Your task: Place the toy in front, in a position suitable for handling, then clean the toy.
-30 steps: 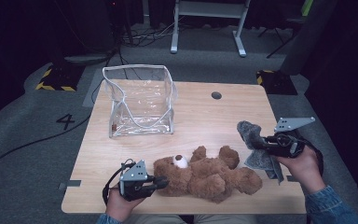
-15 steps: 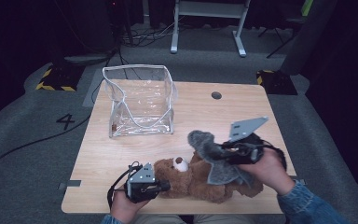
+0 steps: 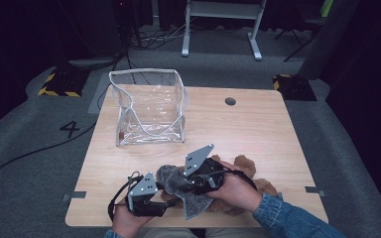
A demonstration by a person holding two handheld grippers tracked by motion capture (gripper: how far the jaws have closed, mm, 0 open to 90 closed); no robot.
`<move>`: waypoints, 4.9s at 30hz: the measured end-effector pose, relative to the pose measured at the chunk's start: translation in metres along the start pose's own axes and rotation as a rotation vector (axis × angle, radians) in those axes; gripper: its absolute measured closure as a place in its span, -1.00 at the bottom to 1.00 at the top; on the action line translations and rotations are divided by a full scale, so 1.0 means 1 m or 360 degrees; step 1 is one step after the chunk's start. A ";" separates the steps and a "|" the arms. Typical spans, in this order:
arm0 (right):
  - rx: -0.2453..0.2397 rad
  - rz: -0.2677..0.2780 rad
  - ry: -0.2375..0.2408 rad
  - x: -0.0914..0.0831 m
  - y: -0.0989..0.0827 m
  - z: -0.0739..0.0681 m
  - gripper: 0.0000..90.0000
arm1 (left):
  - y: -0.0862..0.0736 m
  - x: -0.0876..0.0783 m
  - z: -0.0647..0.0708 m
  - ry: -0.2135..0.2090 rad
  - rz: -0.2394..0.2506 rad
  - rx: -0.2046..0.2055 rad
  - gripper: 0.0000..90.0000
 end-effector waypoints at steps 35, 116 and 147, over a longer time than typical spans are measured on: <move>0.0168 -0.0109 -0.0224 -0.046 -0.079 0.010 0.70 | -0.001 0.004 0.000 0.0029 0.0010 0.0011 0.67; 0.0132 -0.0126 -0.0104 -0.031 -0.057 0.007 0.68 | -0.019 0.017 0.039 -0.0197 -0.0168 0.0303 0.74; 0.0568 -0.0164 -0.0423 -0.133 -0.185 -0.003 0.69 | -0.019 0.021 0.038 -0.0229 -0.0145 0.0266 0.74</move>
Point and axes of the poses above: each handheld gripper's, and its own axes: x roughly forward along the jaws, y roughly out of its top, z roughly to its right, the point moved 4 cm from there along x, roughly forward along the jaws, and after that the axes turned 12 degrees about y, right-handed, at the moved point
